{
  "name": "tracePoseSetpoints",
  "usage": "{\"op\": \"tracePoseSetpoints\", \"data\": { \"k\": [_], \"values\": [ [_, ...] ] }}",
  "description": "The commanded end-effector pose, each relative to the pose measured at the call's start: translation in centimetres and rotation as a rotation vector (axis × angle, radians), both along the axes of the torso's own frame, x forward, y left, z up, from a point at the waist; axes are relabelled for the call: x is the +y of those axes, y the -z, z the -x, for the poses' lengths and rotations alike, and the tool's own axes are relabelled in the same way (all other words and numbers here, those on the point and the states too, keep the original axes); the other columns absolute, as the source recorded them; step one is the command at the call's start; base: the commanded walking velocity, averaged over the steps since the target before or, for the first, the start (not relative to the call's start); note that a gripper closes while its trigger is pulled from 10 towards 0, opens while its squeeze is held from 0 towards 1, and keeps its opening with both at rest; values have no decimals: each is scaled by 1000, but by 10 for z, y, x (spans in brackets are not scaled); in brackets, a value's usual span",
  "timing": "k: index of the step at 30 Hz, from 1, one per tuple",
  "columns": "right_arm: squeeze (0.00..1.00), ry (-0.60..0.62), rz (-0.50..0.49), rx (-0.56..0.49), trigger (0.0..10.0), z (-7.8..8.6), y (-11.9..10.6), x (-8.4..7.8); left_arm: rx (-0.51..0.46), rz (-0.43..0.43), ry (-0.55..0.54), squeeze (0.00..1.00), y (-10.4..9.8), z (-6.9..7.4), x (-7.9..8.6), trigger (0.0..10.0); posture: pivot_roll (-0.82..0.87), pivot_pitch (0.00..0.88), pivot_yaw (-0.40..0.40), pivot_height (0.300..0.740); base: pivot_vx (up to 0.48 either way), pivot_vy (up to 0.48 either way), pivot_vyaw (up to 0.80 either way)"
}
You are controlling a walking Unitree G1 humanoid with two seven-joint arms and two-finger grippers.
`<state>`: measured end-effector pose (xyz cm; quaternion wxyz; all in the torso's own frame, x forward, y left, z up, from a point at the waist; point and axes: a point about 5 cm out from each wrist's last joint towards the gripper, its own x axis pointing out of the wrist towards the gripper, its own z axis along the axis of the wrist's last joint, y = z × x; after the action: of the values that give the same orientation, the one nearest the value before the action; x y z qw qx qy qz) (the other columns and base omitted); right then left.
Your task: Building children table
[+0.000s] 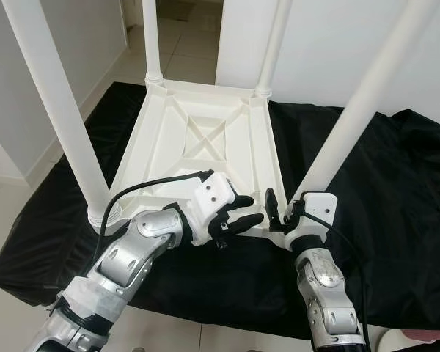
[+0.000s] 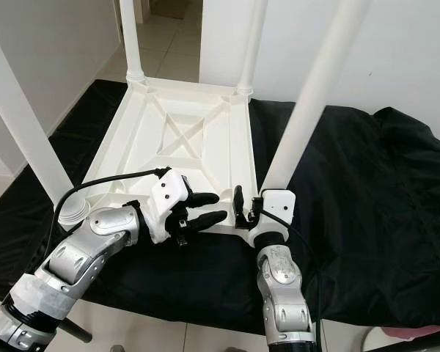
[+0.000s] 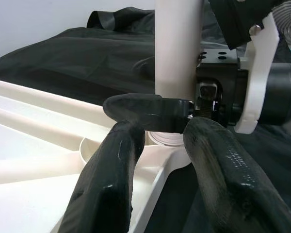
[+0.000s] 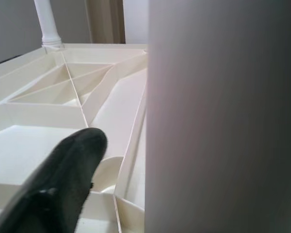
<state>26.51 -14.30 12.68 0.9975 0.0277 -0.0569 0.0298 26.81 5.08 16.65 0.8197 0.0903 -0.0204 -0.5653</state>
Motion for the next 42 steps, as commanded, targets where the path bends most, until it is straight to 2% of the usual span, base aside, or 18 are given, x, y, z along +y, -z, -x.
{"op": "tracePoseSetpoints", "data": {
  "k": [1,4,5,10,11,13,18,19,20,23,24,25,27,28,31,39,40,42],
  "values": [
    [1000,-2,-5,1,10000,-3,-1,-6,12,-8,-27,0,4,1,2,10000,-48,0,-78,740,0,0,0],
    [1000,-5,-10,-16,10000,-2,-4,-8,10,-14,-32,0,4,0,2,10000,-44,0,-77,740,0,0,0],
    [0,-95,28,-44,10000,6,-6,-16,1,-20,-38,0,3,0,2,10000,-41,0,-76,740,0,0,0],
    [0,-175,58,-46,10000,12,-7,-29,-2,-17,-36,0,2,-1,2,10000,-43,0,-72,740,0,0,0],
    [0,-197,81,-42,10000,12,-6,-36,-2,-21,-31,0,2,-1,3,10000,-52,0,-66,740,0,0,0],
    [0,-301,76,-9,10000,12,-3,-45,-4,-27,-19,0,2,-1,2,10000,-53,0,-64,740,0,0,0],
    [0,-360,83,-4,10000,12,-3,-51,-5,-27,-16,0,2,-1,2,10000,-56,0,-62,740,0,0,0],
    [0,-412,105,11,10000,6,-3,-55,0,-25,-8,0,2,-1,0,10000,-64,0,-57,740,0,0,0],
    [0,-412,105,11,10000,6,-3,-55,0,-25,-8,0,2,-1,0,10000,-64,0,-57,740,0,0,0],
    [0,-555,170,67,10000,-9,1,-56,0,-20,20,0,2,1,-5,10000,-66,0,-62,740,0,0,0],
    [0,-555,170,67,10000,-9,1,-56,0,-20,20,0,2,1,-5,10000,-66,0,-62,740,0,0,0],
    [0,-579,190,72,8745,-13,1,-55,-2,-18,24,0,2,2,-7,10000,-66,0,-62,740,0,0,0],
    [0,-579,190,72,8745,-13,1,-55,-2,-18,24,0,2,2,-7,10000,-66,0,-62,740,0,0,0],
    [0,-591,198,71,196,-19,0,-54,-4,-16,27,0,1,2,-9,10000,-64,0,-68,740,0,0,0],
    [0,-617,204,91,0,-23,2,-55,-6,-9,29,0,0,3,-12,10000,-50,0,-81,740,0,0,0],
    [0,-650,174,125,0,-20,8,-58,-6,0,12,0,0,4,-11,10000,-44,0,-87,740,0,0,0],
    [0,-659,156,141,2941,-18,12,-60,-6,2,6,0,0,3,-11,10000,-34,0,-95,740,0,0,0],
    [0,-659,153,146,2941,-17,13,-60,-6,2,6,0,0,4,-12,10000,-33,0,-95,740,0,0,0]
  ]
}}
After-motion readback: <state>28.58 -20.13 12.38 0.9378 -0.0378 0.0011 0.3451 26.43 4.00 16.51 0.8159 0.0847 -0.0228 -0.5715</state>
